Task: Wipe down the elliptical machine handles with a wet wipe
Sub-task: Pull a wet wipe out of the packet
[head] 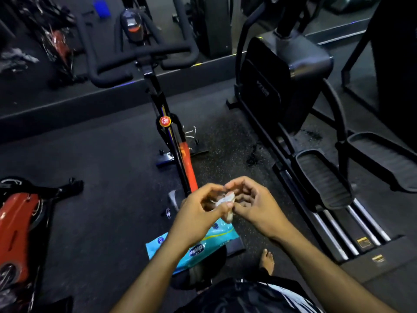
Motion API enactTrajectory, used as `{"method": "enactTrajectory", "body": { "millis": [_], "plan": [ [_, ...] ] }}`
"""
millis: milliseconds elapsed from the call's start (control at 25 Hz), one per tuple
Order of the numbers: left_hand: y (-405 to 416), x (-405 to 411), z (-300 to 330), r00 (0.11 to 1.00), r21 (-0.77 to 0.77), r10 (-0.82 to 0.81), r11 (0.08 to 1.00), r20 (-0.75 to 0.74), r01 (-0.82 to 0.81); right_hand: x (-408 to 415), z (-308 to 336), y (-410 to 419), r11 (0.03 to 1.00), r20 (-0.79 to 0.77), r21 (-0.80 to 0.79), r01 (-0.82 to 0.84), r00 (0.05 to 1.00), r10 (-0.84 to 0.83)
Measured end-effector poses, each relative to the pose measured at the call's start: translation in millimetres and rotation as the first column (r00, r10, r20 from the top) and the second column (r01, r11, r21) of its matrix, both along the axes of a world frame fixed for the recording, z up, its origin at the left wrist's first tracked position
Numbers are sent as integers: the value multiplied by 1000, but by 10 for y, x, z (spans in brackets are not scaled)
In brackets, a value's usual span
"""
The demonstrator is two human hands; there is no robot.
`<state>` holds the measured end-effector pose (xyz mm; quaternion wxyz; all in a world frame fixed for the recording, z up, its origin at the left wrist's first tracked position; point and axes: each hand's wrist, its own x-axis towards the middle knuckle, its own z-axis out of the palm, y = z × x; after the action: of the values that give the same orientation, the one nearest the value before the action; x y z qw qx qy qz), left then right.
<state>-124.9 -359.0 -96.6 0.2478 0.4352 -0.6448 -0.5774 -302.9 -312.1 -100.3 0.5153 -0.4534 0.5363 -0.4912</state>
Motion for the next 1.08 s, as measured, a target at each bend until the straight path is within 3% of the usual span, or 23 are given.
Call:
{"method": "enactTrajectory", "body": {
  "millis": [280,440,520,600,680,840,1080],
  "plan": [
    [-142,-747,-20,991,126,63,991,-120,-48,-758,-27,-12,979,-71,20,204,977,-202],
    [-239,-1102,11,980,159,106,984,-168,-79,-1076,11,40,991,126,84,100,986,-111],
    [-271,-1277,24,980,168,91,984,-176,-61,-1233,6,2,997,84,81,8,996,-15],
    [-288,-1439,20,972,219,124,973,-201,-78,-1394,-39,-85,997,6,48,59,998,-60],
    [-317,-1551,10,960,236,178,963,-215,-126,-1533,-55,-162,991,43,48,127,991,-129],
    [-346,-1780,-3,963,166,198,972,-181,-168,-1801,-58,-241,992,74,19,122,990,-123],
    [-295,-2009,-68,996,-67,44,997,-82,-50,-2072,-60,-308,1000,55,-4,21,998,-21]
  ]
}}
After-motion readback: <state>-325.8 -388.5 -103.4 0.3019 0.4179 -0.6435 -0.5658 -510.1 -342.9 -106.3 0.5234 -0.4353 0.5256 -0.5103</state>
